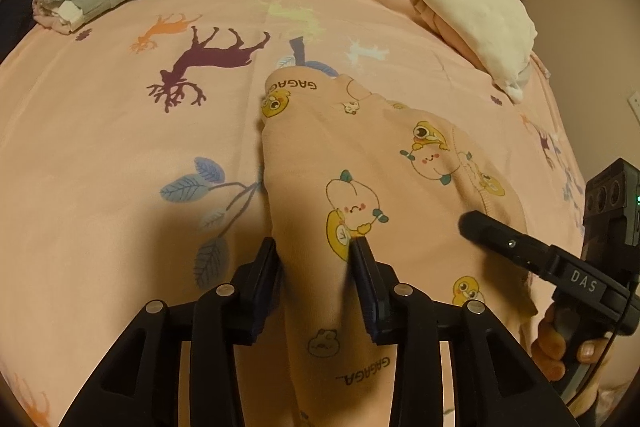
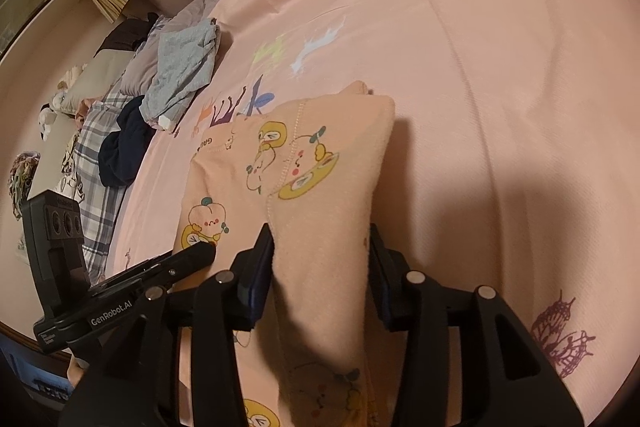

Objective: Fold small clothes
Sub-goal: 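Lower the raised shirt end onto the stack and open both grippers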

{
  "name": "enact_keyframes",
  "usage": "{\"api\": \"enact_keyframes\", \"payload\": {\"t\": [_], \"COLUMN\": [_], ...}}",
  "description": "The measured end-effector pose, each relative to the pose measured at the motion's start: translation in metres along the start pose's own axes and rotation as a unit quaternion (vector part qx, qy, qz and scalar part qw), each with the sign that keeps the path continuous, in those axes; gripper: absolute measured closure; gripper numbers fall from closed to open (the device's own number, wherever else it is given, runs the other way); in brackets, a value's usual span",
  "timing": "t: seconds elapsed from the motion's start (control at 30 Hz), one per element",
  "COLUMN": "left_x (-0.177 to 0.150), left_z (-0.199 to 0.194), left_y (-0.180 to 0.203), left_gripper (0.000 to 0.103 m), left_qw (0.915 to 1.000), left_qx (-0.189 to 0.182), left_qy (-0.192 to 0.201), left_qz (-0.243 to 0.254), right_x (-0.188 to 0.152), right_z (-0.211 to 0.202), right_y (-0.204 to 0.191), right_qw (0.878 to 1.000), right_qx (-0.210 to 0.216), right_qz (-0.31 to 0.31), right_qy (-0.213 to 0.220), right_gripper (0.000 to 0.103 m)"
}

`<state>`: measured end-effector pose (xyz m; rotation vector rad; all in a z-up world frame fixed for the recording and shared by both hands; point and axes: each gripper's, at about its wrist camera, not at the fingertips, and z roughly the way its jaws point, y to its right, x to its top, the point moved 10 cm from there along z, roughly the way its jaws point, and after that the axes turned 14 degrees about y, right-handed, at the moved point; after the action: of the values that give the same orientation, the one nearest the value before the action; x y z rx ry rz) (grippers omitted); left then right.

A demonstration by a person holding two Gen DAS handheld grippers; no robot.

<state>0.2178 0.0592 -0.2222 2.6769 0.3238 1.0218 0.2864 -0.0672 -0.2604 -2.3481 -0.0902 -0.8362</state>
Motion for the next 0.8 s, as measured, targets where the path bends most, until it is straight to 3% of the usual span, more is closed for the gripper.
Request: {"api": "enact_keyframes", "payload": {"t": [0.8], "left_x": [-0.006], "left_z": [-0.013], "left_y": [-0.007], "left_gripper": [0.066], "left_qw": [0.9997], "left_qx": [0.015], "left_qy": [0.013], "left_qz": [0.013], "right_x": [-0.002], "right_z": [-0.019], "right_y": [0.014], "right_qw": [0.999], "right_qx": [0.010], "right_qz": [0.047], "right_qy": [0.010], "right_gripper": [0.055]}}
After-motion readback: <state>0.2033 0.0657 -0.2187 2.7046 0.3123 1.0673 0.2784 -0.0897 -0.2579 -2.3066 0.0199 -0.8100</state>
